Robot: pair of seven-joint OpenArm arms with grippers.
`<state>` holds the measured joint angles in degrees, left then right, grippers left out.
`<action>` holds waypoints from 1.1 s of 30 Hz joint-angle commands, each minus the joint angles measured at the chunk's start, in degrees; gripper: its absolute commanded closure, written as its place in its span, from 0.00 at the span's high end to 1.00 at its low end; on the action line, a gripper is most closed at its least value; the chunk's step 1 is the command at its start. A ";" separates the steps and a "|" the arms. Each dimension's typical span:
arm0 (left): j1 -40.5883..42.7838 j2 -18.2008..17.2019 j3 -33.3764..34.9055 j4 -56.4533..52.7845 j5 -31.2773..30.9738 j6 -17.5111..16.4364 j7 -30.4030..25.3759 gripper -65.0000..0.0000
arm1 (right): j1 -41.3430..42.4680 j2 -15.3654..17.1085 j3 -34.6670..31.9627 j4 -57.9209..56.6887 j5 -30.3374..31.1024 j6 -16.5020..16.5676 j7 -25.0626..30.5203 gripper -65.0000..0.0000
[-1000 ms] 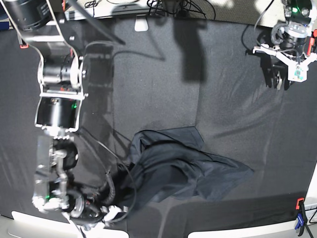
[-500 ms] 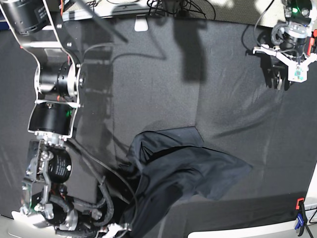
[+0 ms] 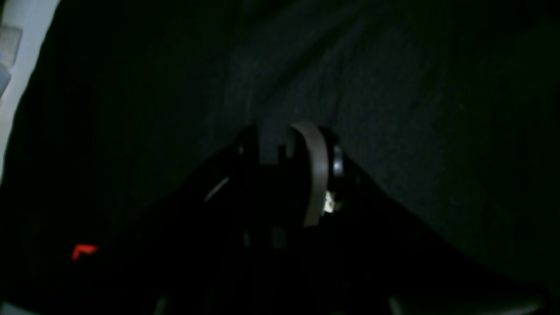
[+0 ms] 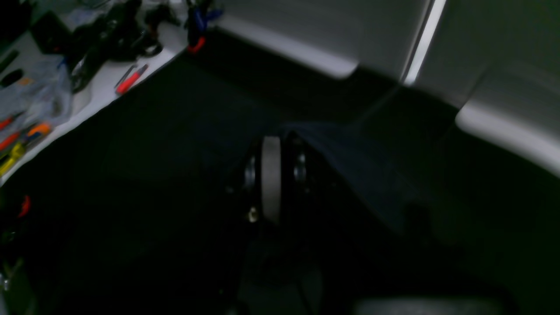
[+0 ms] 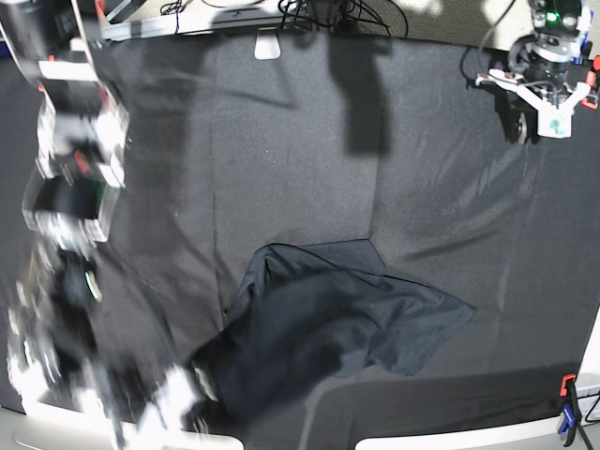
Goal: Layout the t-shirt on the table in an organized manner, then fold the t-shirt properly
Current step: 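Lift the shirt with the right gripper and drag it sideways to spread it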
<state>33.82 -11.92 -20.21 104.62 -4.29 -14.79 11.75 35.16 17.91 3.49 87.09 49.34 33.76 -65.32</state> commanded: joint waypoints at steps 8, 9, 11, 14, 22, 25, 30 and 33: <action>-2.73 -0.50 -0.20 1.01 -0.76 0.42 -1.07 0.23 | -15.34 9.22 9.53 6.08 5.90 1.20 1.01 0.00; -2.73 -0.50 -0.20 1.01 -1.57 0.39 -1.07 0.23 | -17.59 9.86 12.20 6.78 5.64 1.20 1.01 0.00; -2.71 -0.50 -0.20 1.01 -3.78 0.37 -1.07 0.23 | -21.64 10.71 18.40 7.80 4.11 1.33 1.01 0.00; -2.75 -0.50 -0.20 1.01 -5.49 0.24 -1.14 0.23 | -25.97 11.54 28.35 7.93 1.46 3.39 1.01 0.00; -5.22 -0.50 0.17 1.01 -11.04 -17.70 -1.01 0.23 | -34.67 19.17 37.48 7.93 -3.48 3.39 1.03 0.00; -6.80 -0.52 3.72 1.01 -10.08 -21.07 -0.85 0.23 | -35.36 19.89 37.42 7.91 -4.44 3.34 1.03 0.00; -11.67 -0.50 16.92 1.01 0.63 -19.47 -0.63 0.23 | -35.36 19.74 37.42 6.99 -4.44 3.37 1.03 0.00; -15.80 -0.50 24.00 0.98 6.01 -7.91 -0.52 0.28 | -35.36 19.69 37.42 4.90 -4.39 3.34 1.03 0.00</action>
<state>18.63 -12.08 4.32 104.51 2.13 -22.57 12.88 -0.95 36.01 40.34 91.20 44.49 36.88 -65.67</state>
